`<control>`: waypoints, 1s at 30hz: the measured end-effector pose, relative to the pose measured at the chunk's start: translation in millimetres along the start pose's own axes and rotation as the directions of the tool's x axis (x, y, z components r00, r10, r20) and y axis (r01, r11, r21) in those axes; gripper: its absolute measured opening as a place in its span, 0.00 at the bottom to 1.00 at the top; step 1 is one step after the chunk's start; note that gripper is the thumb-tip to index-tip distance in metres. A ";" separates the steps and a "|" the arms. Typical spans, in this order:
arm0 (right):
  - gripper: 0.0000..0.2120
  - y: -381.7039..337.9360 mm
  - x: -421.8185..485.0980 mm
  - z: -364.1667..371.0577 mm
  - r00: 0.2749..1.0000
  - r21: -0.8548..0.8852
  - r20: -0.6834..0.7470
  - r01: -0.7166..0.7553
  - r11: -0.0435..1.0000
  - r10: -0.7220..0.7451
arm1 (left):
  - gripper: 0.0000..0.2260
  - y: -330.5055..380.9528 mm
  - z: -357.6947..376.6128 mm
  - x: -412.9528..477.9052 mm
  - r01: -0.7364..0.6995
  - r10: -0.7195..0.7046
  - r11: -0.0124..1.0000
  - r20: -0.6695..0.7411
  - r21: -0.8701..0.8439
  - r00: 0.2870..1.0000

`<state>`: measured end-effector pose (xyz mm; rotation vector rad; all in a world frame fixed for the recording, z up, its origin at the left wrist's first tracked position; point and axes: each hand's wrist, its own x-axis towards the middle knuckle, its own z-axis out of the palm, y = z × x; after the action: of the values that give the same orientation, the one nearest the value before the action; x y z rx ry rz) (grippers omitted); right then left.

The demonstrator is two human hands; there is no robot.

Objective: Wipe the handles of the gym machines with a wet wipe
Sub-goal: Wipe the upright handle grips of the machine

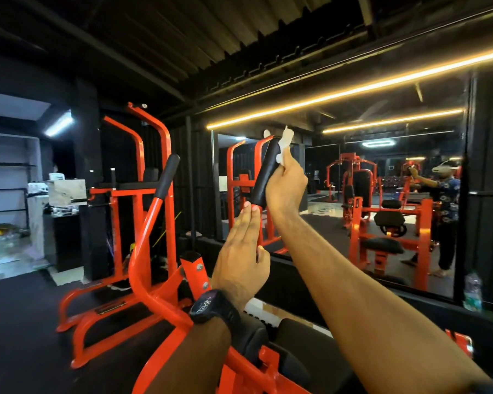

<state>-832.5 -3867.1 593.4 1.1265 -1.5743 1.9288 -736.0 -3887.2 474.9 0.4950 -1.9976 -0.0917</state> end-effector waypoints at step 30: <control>0.20 5.8 -62.4 -23.7 0.928 -0.158 0.308 0.268 0.951 -0.210 | 0.35 3.9 -3.1 -2.1 0.036 -0.038 0.996 -0.020 -0.078 0.999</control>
<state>-807.7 -3835.4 539.8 1.4867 -1.6397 1.4663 -733.7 -3882.5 475.6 0.4813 -1.9560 -0.1857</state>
